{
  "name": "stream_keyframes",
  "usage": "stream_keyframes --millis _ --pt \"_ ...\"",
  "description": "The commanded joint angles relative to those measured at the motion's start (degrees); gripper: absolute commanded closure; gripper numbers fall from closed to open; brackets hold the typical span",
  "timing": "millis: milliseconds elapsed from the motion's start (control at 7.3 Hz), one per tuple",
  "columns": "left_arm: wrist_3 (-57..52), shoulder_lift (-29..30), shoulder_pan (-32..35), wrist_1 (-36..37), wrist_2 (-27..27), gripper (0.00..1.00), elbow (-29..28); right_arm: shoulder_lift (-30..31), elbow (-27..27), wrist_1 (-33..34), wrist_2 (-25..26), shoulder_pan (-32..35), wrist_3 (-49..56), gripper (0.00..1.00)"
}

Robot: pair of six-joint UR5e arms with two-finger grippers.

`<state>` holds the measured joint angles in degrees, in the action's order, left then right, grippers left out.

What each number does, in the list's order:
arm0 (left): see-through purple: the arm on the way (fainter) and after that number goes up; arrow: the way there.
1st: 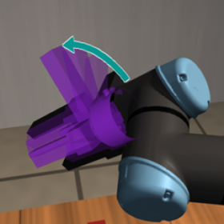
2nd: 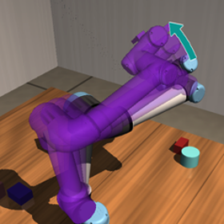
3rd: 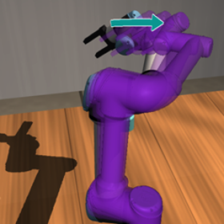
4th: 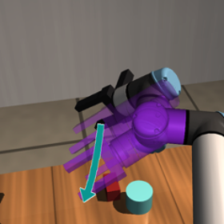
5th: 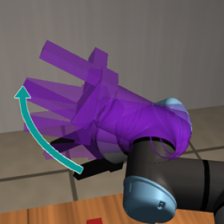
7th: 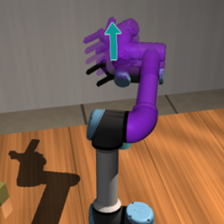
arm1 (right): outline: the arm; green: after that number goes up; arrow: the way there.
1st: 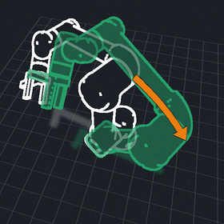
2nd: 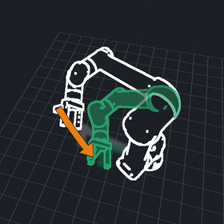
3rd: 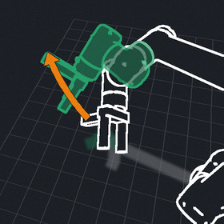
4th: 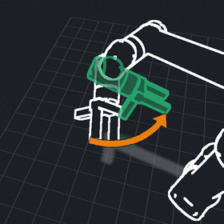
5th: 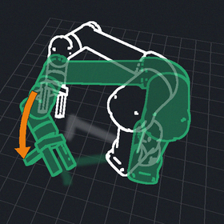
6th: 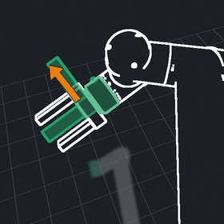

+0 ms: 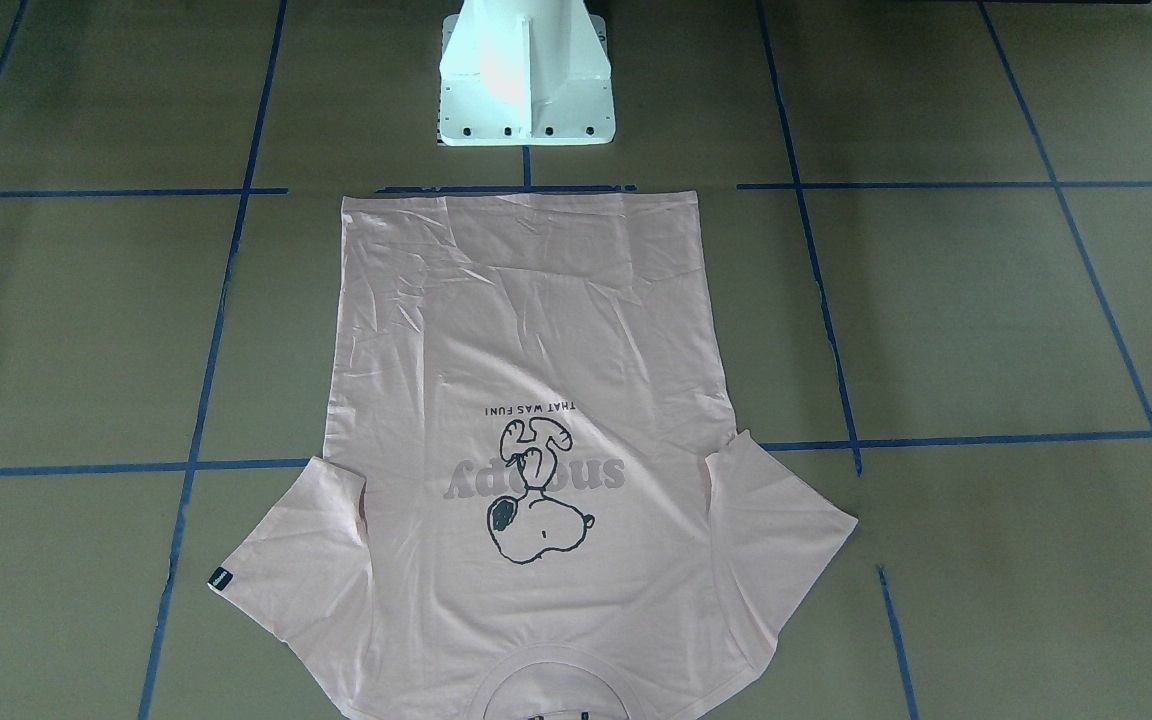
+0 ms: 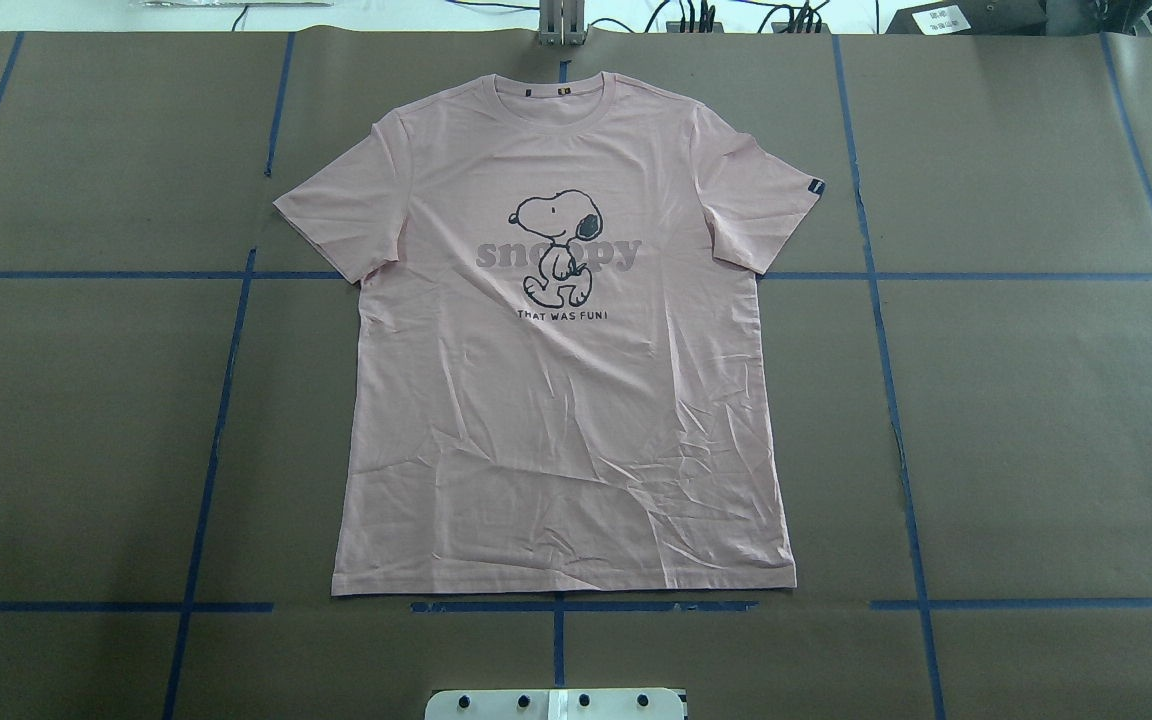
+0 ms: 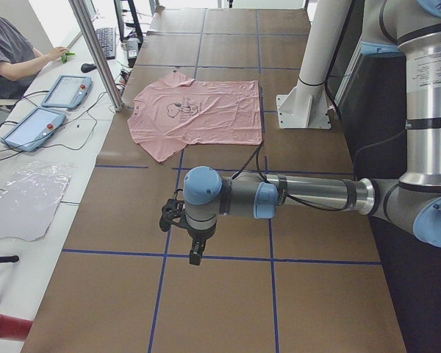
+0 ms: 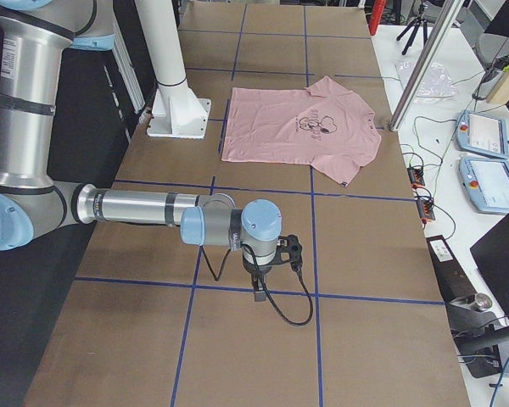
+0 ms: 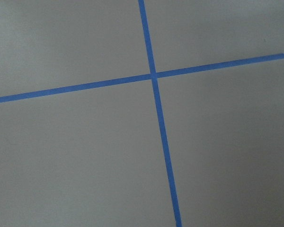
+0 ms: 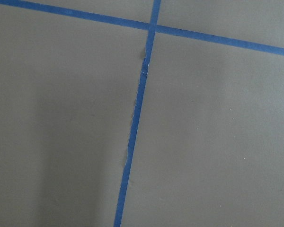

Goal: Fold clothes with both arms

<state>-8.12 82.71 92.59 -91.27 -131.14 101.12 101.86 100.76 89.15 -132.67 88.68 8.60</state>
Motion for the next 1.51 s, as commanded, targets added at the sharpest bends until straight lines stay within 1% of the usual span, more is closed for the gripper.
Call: stream_keyframes --millis 0,274,548,685,821,958,1095,1232,1369 --pt "-0.3 -0.2 0.0 -0.3 1.4 0.00 1.7 0.0 0.0 -1.3 -0.1 0.0 -0.1 0.00" --pt "-0.5 -0.4 -0.1 -0.3 1.0 0.00 1.3 0.0 0.4 -1.6 -0.6 0.0 0.0 0.00" --pt "-0.5 -0.2 -1.1 -0.6 1.7 0.00 1.3 -0.3 1.0 -2.7 -0.6 -0.3 -0.2 0.00" --pt "-0.5 -0.2 -1.8 -1.9 1.2 0.00 1.7 -0.2 0.8 -9.3 -0.5 -0.8 -0.3 0.00" --pt "-0.4 -0.1 -1.8 -6.3 0.5 0.00 1.8 -0.2 0.5 -15.0 -0.5 -0.8 -0.4 0.00" --pt "0.2 1.0 -1.9 -15.8 0.6 0.00 0.6 -2.1 0.2 -19.4 -0.1 -1.3 -0.3 0.00" --pt "0.2 5.0 -1.8 -28.9 0.8 0.00 -4.0 -8.1 -4.7 -20.8 -0.8 -1.1 -0.4 0.00" --pt "2.1 5.8 -1.8 -34.2 0.4 0.00 -7.7 -10.9 -7.0 -21.6 -1.1 -1.2 -1.6 0.00" --pt "3.9 6.6 -1.9 -36.5 0.2 0.00 -7.9 -11.7 -8.1 -24.9 -1.4 -1.2 -2.4 0.00"
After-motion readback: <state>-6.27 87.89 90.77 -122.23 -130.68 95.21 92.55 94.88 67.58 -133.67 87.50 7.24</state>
